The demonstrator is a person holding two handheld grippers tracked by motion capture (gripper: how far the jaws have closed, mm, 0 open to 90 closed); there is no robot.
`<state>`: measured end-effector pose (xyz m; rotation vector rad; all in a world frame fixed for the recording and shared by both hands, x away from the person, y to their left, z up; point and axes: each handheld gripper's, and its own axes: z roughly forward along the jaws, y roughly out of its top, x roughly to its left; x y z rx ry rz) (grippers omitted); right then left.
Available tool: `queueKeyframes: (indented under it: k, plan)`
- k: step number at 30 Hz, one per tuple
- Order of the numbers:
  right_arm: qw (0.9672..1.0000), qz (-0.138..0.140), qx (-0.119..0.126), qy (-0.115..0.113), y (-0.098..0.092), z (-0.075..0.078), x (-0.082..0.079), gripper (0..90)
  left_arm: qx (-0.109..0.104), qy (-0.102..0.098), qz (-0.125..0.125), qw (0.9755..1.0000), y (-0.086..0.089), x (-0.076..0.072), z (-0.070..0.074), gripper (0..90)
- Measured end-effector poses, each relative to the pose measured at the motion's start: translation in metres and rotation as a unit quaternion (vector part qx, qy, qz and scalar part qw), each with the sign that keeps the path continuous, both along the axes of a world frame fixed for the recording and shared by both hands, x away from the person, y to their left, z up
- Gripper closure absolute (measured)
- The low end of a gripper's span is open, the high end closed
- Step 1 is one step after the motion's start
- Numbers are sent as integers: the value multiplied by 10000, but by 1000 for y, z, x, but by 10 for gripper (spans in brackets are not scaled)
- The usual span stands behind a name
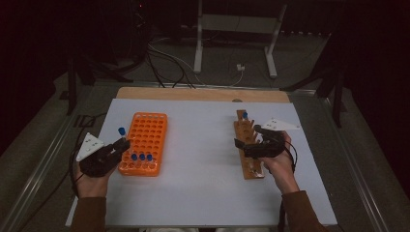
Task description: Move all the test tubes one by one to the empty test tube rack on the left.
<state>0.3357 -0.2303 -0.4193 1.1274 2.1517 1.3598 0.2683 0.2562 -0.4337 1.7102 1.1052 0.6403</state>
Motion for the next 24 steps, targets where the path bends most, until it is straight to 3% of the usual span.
queueKeyframes:
  k: [10,24]
  plan:
    - [9998,-83,169,1,-9,-4,-2,7,-16,213,27,9998,5,-8,-20,781]
    - [9998,-23,203,-71,-6,-5,-8,7,276,517,-110,9982,1,-14,-36,781]
